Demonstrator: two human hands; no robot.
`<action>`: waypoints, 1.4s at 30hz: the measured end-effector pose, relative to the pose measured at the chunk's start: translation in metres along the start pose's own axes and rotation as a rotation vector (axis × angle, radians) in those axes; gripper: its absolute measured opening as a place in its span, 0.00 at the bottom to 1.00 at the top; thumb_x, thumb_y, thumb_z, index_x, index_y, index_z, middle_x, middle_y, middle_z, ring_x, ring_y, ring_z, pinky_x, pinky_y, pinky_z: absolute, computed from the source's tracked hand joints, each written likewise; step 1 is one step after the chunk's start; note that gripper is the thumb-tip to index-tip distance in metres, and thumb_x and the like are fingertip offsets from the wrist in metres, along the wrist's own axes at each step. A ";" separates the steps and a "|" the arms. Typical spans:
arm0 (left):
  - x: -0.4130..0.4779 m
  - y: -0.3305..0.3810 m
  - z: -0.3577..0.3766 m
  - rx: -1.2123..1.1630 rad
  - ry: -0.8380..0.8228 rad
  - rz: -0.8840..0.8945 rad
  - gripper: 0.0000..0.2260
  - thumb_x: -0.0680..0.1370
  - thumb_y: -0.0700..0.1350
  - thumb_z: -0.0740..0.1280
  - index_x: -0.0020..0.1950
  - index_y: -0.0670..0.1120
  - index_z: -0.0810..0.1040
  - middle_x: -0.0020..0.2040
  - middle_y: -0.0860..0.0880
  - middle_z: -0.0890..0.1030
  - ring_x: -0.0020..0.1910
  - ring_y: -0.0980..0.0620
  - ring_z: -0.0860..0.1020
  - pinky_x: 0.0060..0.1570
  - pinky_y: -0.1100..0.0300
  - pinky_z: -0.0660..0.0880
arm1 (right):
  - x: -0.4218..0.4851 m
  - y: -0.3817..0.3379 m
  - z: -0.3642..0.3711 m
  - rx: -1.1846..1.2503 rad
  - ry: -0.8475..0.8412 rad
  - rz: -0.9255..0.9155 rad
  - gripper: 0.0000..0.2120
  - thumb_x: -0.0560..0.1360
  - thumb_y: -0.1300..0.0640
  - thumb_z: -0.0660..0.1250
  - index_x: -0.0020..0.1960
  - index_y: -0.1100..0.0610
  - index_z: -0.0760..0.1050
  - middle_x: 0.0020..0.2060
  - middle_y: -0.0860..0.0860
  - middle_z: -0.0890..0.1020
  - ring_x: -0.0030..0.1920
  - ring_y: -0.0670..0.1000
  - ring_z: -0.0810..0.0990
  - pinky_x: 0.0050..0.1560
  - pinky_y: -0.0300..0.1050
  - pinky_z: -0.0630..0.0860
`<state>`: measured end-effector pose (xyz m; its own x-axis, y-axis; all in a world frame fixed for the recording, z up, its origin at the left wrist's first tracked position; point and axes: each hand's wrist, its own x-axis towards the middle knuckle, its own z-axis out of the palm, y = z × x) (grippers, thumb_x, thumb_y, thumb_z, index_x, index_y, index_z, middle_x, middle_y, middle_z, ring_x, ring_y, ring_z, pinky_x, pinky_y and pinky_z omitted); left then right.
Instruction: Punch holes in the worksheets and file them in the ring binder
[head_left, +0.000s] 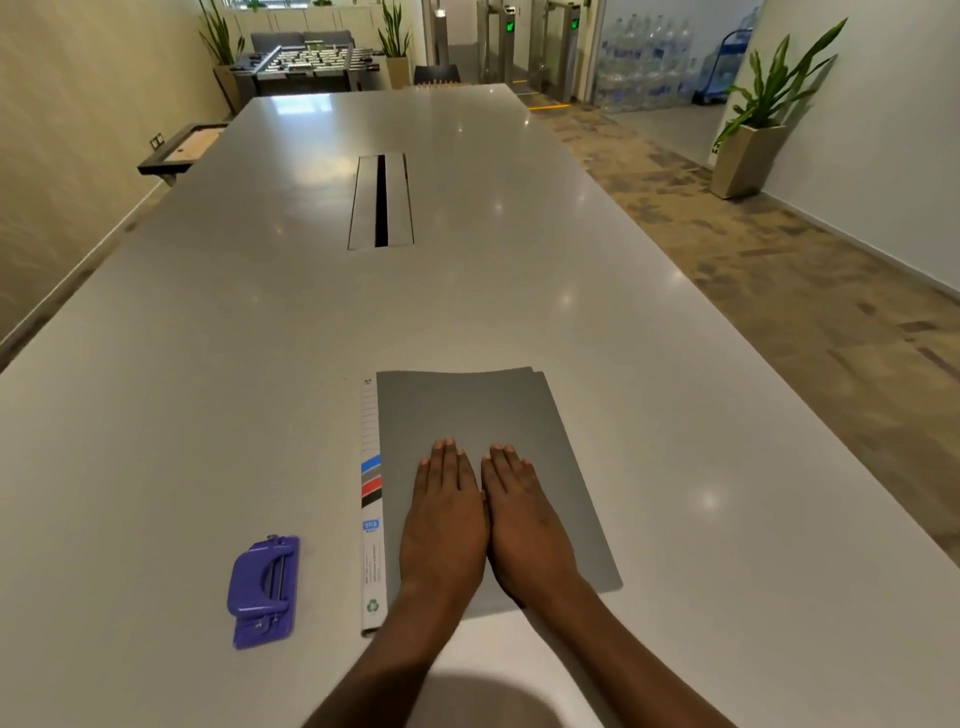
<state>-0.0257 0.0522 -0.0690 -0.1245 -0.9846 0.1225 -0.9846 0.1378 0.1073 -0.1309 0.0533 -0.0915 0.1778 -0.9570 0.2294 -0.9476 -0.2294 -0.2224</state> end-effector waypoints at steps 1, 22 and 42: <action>0.004 -0.005 -0.003 0.020 0.000 0.003 0.32 0.87 0.43 0.57 0.84 0.38 0.42 0.85 0.37 0.42 0.85 0.42 0.42 0.82 0.49 0.37 | 0.005 -0.004 0.001 0.004 -0.014 -0.001 0.36 0.68 0.61 0.80 0.73 0.67 0.73 0.72 0.64 0.75 0.73 0.61 0.74 0.77 0.55 0.67; 0.084 -0.094 0.009 0.053 0.022 0.049 0.33 0.84 0.42 0.62 0.84 0.39 0.49 0.86 0.39 0.50 0.85 0.44 0.48 0.84 0.49 0.48 | 0.105 -0.047 0.039 0.023 -0.001 -0.030 0.34 0.81 0.61 0.62 0.82 0.66 0.52 0.82 0.63 0.56 0.83 0.59 0.52 0.83 0.53 0.46; 0.096 -0.087 -0.014 -0.112 0.249 0.036 0.27 0.86 0.45 0.51 0.83 0.37 0.52 0.85 0.38 0.53 0.85 0.43 0.49 0.84 0.48 0.48 | 0.121 -0.051 0.012 0.010 0.160 0.003 0.28 0.83 0.53 0.52 0.75 0.69 0.67 0.75 0.65 0.70 0.77 0.61 0.69 0.79 0.53 0.51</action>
<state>0.0494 -0.0532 -0.0528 -0.1117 -0.9243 0.3651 -0.9587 0.1969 0.2051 -0.0584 -0.0525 -0.0640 0.1300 -0.9170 0.3771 -0.9451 -0.2295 -0.2324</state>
